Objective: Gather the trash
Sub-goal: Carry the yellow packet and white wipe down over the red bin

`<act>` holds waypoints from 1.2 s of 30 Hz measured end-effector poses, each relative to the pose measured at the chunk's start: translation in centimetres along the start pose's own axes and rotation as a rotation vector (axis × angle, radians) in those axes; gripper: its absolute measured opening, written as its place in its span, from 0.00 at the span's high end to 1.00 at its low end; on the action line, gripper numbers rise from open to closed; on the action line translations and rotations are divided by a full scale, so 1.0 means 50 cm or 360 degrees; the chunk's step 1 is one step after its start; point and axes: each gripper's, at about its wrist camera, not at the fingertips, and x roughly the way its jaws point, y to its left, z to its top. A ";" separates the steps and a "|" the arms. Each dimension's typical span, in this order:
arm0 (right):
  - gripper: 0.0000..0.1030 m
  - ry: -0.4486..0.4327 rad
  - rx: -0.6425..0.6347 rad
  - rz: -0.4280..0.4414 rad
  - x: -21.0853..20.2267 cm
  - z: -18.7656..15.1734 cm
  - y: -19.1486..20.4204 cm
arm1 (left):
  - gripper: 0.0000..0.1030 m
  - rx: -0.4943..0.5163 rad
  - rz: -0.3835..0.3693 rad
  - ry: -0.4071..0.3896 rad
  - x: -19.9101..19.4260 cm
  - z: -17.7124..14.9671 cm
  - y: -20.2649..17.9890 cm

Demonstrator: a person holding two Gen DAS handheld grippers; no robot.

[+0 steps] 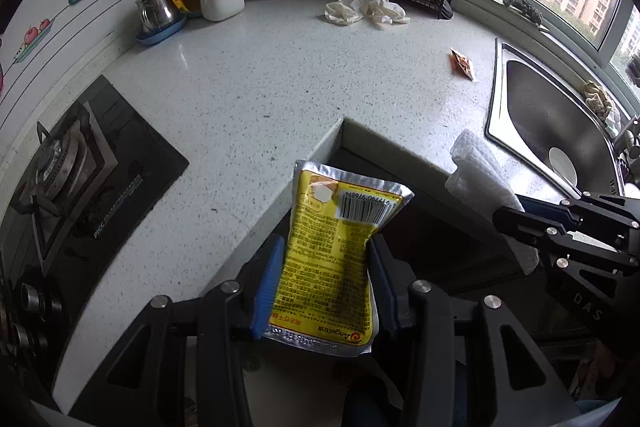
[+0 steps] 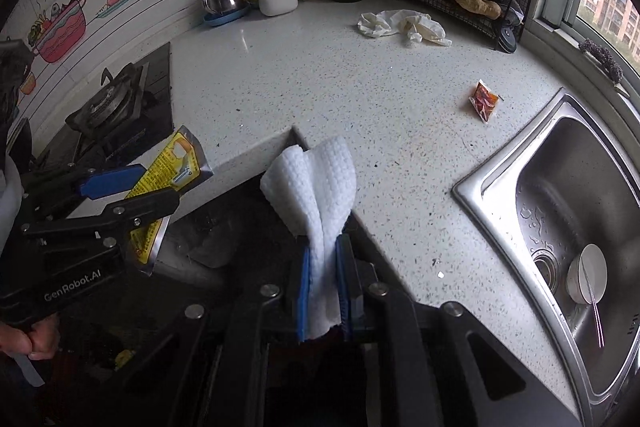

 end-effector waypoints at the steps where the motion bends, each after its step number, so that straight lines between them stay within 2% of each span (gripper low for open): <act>1: 0.89 0.0017 -0.0007 0.0002 0.003 -0.010 0.005 | 0.60 -0.0013 0.0004 0.0013 0.001 -0.016 0.002; 7: 0.89 0.0109 -0.0048 -0.0006 0.034 -0.067 0.026 | 0.60 -0.0066 0.0011 0.0048 0.017 -0.101 0.004; 15: 0.89 0.0179 -0.0104 -0.0016 0.131 -0.130 0.023 | 0.60 -0.0081 0.0005 0.0141 0.111 -0.186 0.000; 20: 0.89 0.0228 -0.0091 0.0007 0.212 -0.179 0.019 | 0.60 -0.0090 0.0036 0.0219 0.210 -0.230 -0.006; 25: 0.89 0.0255 -0.0081 -0.0014 0.324 -0.208 -0.002 | 0.60 -0.0125 0.0018 0.0273 0.325 -0.277 -0.012; 29: 0.89 0.0272 -0.0044 -0.0044 0.433 -0.243 -0.018 | 0.60 -0.0174 -0.0007 0.0323 0.437 -0.317 -0.006; 36: 0.89 0.0348 0.0013 -0.0017 0.620 -0.314 -0.048 | 0.60 -0.0178 -0.0029 0.0432 0.630 -0.371 -0.003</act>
